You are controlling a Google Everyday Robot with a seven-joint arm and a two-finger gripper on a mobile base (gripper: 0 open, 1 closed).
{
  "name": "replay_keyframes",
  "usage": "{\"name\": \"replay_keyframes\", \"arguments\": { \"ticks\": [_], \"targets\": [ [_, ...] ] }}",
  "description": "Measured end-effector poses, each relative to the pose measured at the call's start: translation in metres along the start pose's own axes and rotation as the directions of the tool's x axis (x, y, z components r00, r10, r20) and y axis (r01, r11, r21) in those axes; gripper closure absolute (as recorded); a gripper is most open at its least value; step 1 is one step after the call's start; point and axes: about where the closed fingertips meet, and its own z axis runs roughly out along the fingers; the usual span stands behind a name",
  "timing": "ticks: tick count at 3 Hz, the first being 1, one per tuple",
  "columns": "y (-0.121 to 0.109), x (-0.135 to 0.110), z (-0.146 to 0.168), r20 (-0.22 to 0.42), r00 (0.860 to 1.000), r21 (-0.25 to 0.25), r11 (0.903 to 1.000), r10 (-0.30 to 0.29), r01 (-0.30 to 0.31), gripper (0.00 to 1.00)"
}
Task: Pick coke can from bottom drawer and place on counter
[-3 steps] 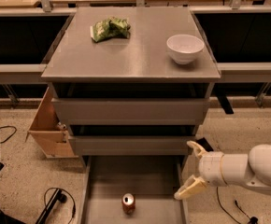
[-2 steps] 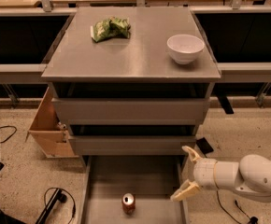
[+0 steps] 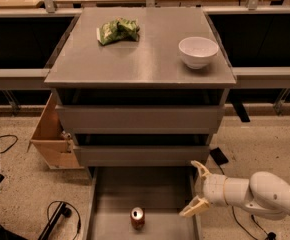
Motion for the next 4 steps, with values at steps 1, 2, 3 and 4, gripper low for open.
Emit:
{"name": "replay_keyframes", "arguments": {
  "ticks": [1,2,3,4],
  "targets": [
    [0.002,0.022,0.024,0.022,0.999,-0.019,0.9993,0.033,-0.033,0.00],
    [0.014,0.064,0.086,0.079,0.994,-0.064,0.9954,0.077,-0.072,0.00],
    [0.058,0.107,0.167,0.142,0.978,-0.150,0.9798,0.153,-0.132,0.00],
    [0.082,0.125,0.204,0.169,0.967,-0.191,0.9687,0.191,-0.158,0.00]
  ]
}}
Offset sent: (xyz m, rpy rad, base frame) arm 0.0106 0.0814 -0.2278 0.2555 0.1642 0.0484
